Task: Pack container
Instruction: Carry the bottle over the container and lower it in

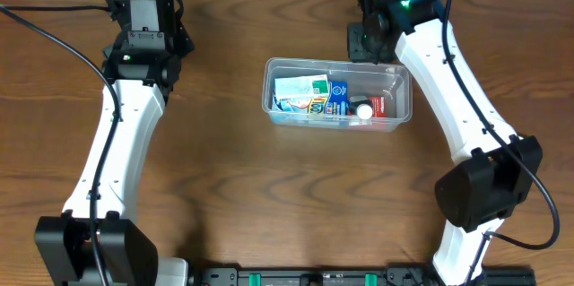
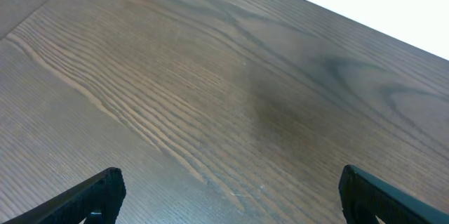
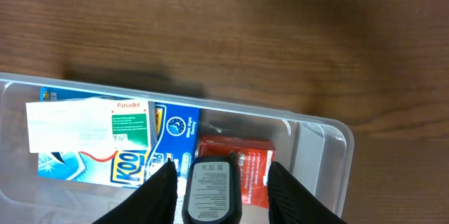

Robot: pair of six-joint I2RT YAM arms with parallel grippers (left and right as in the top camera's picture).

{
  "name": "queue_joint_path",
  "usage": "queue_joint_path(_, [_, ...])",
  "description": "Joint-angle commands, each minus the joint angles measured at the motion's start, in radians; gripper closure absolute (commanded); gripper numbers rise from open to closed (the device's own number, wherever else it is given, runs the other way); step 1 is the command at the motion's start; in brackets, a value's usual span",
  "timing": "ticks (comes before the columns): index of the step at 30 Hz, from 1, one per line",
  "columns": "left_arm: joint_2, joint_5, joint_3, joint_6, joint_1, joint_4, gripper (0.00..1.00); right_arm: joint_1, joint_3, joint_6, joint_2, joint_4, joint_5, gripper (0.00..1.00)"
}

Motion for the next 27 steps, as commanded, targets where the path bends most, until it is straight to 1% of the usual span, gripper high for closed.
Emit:
queue_joint_path(1, [0.002,-0.012,0.003,-0.013,0.003,0.0,0.02,-0.008,-0.005,0.014,0.002,-0.01,0.003,0.59])
queue_joint_path(3, [0.002,-0.012,0.003,-0.013,0.003,0.0,0.02,-0.008,-0.005,0.012,0.002,-0.023,-0.041,0.56])
queue_joint_path(5, [0.002,-0.012,0.003,-0.013,0.003,0.0,0.02,-0.008,-0.005,0.005,0.002,-0.045,-0.092,0.55])
queue_joint_path(8, [0.002,-0.012,0.003,-0.013,0.003,0.0,0.02,-0.008,-0.005,0.006,0.002,-0.105,-0.145,0.52])
queue_joint_path(9, [0.002,-0.012,0.003,-0.013,0.003,0.0,0.02,-0.008,-0.005,0.006,0.002,-0.131,-0.163,0.5])
queue_joint_path(15, [0.002,-0.012,0.003,-0.013,0.003,0.0,0.02,-0.008,-0.005,0.006,0.002,-0.282,-0.174,0.49])
queue_joint_path(18, [0.002,-0.012,0.003,-0.013,0.003,0.0,0.02,-0.003,-0.005,0.006,0.002,-0.336,-0.174,0.47])
queue_joint_path(24, [0.002,-0.012,0.003,-0.013,0.003,0.0,0.02,0.02,-0.006,0.006,0.002,-0.342,-0.174,0.42])
queue_joint_path(27, [0.002,-0.012,0.003,-0.013,0.003,0.0,0.02,0.038,-0.011,0.006,0.002,-0.325,-0.174,0.41])
